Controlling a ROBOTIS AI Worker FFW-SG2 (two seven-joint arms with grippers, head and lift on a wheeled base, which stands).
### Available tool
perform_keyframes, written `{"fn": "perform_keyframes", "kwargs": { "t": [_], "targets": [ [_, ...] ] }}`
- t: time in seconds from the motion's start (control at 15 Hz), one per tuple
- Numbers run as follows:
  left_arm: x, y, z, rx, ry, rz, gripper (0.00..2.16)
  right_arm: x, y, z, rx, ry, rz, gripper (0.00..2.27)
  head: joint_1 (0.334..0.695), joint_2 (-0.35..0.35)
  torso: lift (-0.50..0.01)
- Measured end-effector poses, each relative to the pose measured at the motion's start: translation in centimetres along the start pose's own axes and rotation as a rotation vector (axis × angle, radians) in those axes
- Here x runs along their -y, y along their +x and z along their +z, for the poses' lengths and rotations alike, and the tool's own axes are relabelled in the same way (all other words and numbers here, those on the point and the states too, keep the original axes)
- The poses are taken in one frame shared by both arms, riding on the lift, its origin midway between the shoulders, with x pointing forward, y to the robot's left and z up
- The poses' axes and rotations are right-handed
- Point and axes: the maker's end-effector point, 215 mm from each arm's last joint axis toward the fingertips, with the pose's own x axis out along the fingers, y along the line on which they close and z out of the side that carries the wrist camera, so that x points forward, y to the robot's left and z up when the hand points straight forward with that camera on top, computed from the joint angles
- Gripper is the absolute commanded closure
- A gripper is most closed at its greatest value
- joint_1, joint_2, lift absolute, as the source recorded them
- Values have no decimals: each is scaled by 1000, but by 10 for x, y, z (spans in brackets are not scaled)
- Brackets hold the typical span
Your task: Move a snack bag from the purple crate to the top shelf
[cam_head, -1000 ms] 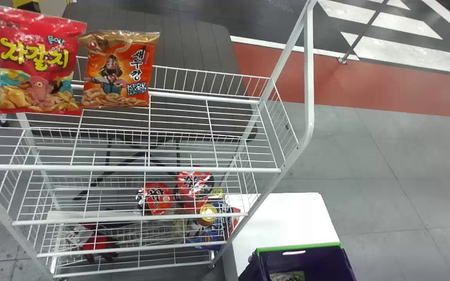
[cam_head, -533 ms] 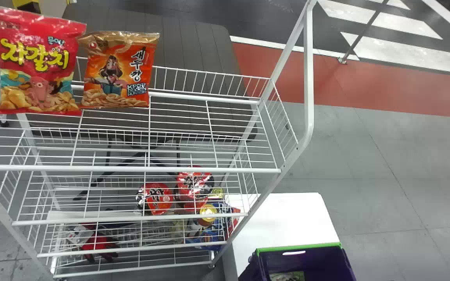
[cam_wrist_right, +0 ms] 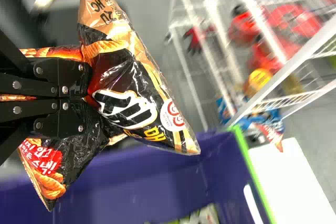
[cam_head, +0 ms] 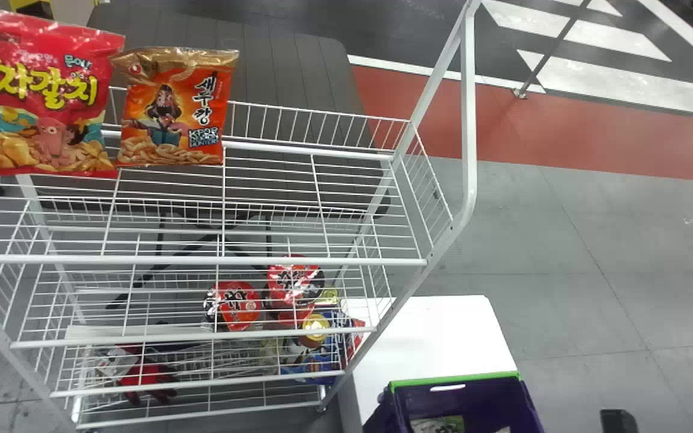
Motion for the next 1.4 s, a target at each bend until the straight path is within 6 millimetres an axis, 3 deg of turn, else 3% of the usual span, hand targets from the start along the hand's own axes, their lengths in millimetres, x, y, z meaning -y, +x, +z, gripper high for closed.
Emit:
{"fn": "perform_keyframes", "kwargs": {
  "t": [0.2,0.47,0.67,0.87,1.0,1.2,1.4],
  "targets": [
    [2,-1,-1,-4,1,0,70,-52,-11,23,121,30,123,1963,695,-181,1],
    [7,0,-2,-10,3,-6,73,-128,-63,56,229,69,252,1963,695,-123,1],
    [11,1,-1,-13,10,-10,73,-186,-109,104,350,-104,271,1959,695,-103,1],
    [12,1,-1,-18,13,-14,73,-220,-141,150,483,-223,248,1959,695,-104,1],
    [13,1,-1,-17,14,-16,73,-235,-138,159,499,-243,263,1959,695,-83,1],
    [15,1,-1,-18,14,-22,76,-260,-110,154,445,-252,330,1959,695,-32,1],
    [19,1,-3,-22,13,-31,76,-287,-95,179,516,-348,328,1959,695,1,1]
  ]
}}
